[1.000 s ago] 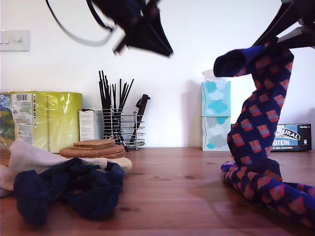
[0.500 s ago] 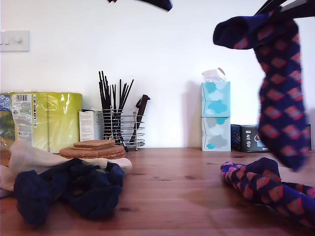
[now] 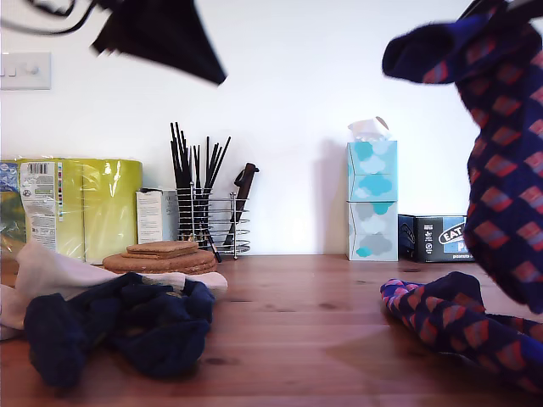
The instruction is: Pair up the socks based on colour and pattern, by placing each sock on top of its pair
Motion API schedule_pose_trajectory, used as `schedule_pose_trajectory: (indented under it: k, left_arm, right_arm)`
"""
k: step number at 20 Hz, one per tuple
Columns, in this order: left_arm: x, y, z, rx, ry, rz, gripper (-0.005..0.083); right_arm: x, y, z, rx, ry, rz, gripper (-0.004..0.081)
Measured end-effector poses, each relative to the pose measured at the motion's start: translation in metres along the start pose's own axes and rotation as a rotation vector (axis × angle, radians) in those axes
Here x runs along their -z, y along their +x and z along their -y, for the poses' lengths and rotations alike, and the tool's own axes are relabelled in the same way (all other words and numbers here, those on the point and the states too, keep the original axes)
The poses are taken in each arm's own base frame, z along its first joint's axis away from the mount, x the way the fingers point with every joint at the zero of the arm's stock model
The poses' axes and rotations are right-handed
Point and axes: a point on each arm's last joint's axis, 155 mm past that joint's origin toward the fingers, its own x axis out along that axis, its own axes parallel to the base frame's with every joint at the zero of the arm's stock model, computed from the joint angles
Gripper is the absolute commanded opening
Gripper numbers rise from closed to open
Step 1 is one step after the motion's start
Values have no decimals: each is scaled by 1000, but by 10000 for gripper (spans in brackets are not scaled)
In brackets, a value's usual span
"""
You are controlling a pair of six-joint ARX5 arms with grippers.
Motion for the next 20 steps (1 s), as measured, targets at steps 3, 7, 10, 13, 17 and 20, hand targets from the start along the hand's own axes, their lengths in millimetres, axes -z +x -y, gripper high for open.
schedule_pose_trajectory:
  k: [3, 7, 10, 13, 17, 20]
  left_arm:
    - [24, 5, -6, -25, -14, -11, -22]
    - [27, 8, -7, -25, -30, 5, -22]
    - [11, 8, -7, -24, -13, 65, -22]
    - [1, 7, -7, -24, -2, 104, -22]
    - [-1, 7, -7, -24, 1, 113, -22]
    - [-2, 7, -8, -29, 1, 116, -22]
  right_arm:
    - [18, -19, -22, -14, 32, 5, -13]
    - [42, -30, -35, -23, 69, -32, -13]
    - [54, -32, -32, -7, 128, -66, -13]
    - [59, -31, -30, 1, 143, -85, -13]
    - [56, -21, -20, 15, 171, -122, -13]
    - [53, -14, -15, 14, 192, -146, -13]
